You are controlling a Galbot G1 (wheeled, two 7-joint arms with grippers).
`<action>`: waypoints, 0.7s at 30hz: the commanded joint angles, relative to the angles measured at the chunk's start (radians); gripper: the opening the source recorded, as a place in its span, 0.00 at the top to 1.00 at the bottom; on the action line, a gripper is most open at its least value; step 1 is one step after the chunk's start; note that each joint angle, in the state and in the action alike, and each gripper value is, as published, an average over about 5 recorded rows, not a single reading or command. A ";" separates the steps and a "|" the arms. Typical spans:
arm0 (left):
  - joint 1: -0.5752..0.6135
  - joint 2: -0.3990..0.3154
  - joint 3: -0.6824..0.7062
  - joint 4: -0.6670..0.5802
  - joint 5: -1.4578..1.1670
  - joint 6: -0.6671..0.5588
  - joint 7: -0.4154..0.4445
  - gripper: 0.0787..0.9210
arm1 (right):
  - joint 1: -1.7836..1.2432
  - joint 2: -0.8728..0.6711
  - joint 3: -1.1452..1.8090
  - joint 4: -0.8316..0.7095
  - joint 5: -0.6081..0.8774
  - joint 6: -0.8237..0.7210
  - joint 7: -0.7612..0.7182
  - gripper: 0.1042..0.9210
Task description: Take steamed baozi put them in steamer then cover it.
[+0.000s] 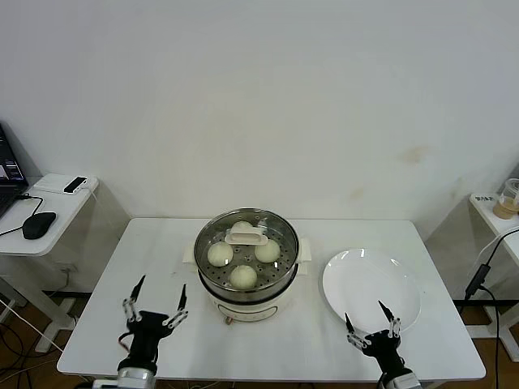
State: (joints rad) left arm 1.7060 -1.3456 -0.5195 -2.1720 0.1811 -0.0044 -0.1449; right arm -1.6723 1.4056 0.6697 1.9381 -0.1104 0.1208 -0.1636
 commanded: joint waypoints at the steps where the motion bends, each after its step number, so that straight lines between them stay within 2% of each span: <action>1: 0.113 -0.037 -0.101 0.041 -0.459 -0.129 -0.061 0.12 | -0.064 -0.080 -0.022 0.026 0.258 0.044 0.012 0.12; 10: 0.111 -0.054 -0.120 0.077 -0.421 -0.077 -0.040 0.12 | -0.081 -0.095 -0.030 0.056 0.294 0.011 0.045 0.12; 21: 0.132 -0.066 -0.128 0.068 -0.389 -0.076 -0.028 0.12 | -0.081 -0.093 -0.060 0.061 0.271 0.004 0.052 0.12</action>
State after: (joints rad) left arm 1.8160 -1.4038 -0.6295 -2.1117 -0.1846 -0.0804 -0.1733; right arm -1.7441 1.3232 0.6247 1.9914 0.1303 0.1304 -0.1194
